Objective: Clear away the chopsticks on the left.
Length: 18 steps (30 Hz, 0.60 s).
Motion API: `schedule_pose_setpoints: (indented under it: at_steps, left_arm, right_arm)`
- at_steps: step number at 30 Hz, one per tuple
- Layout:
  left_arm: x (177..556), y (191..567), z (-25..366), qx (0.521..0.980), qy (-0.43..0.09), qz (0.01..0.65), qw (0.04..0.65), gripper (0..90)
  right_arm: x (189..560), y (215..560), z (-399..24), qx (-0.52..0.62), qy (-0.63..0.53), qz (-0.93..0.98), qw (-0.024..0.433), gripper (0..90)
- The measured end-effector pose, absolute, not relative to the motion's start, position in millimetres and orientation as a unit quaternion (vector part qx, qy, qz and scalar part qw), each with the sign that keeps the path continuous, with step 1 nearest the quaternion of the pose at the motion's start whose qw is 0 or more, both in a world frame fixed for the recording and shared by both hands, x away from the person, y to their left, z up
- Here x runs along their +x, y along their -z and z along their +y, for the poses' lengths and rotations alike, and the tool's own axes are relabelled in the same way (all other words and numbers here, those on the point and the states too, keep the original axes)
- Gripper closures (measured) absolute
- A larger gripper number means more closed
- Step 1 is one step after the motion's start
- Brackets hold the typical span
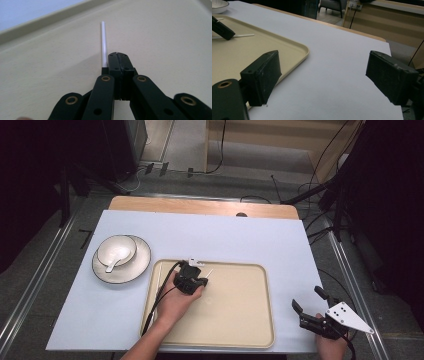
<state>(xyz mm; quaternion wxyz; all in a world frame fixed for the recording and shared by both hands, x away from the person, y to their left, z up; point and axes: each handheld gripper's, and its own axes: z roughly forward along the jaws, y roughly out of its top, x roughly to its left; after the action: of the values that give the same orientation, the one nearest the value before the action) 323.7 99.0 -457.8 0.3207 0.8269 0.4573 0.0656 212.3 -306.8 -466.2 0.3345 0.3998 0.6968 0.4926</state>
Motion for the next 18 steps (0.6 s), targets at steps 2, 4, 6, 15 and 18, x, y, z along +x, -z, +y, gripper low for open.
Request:
schedule_pose_setpoints:
  at_steps: [2, 4, 6, 15, 18]
  left_arm:
    - [325, 457, 105, 0.823, -0.070, 0.467, 0.317, 90.0]
    - [327, 457, 111, 0.818, -0.072, 0.475, 0.317, 90.0]
    - [327, 457, 116, 0.810, -0.073, 0.486, 0.320, 90.0]
    - [330, 455, 137, 0.797, -0.091, 0.510, 0.309, 90.0]
    - [331, 455, 144, 0.793, -0.094, 0.516, 0.309, 90.0]
  right_arm:
    - [212, 466, -306, 0.400, -0.492, 0.697, 0.335, 13.0]
    - [212, 466, -306, 0.399, -0.492, 0.697, 0.336, 13.0]
    - [212, 466, -306, 0.400, -0.492, 0.697, 0.334, 13.0]
    - [213, 467, -305, 0.398, -0.490, 0.699, 0.336, 13.0]
    - [212, 467, -305, 0.398, -0.491, 0.698, 0.336, 13.0]
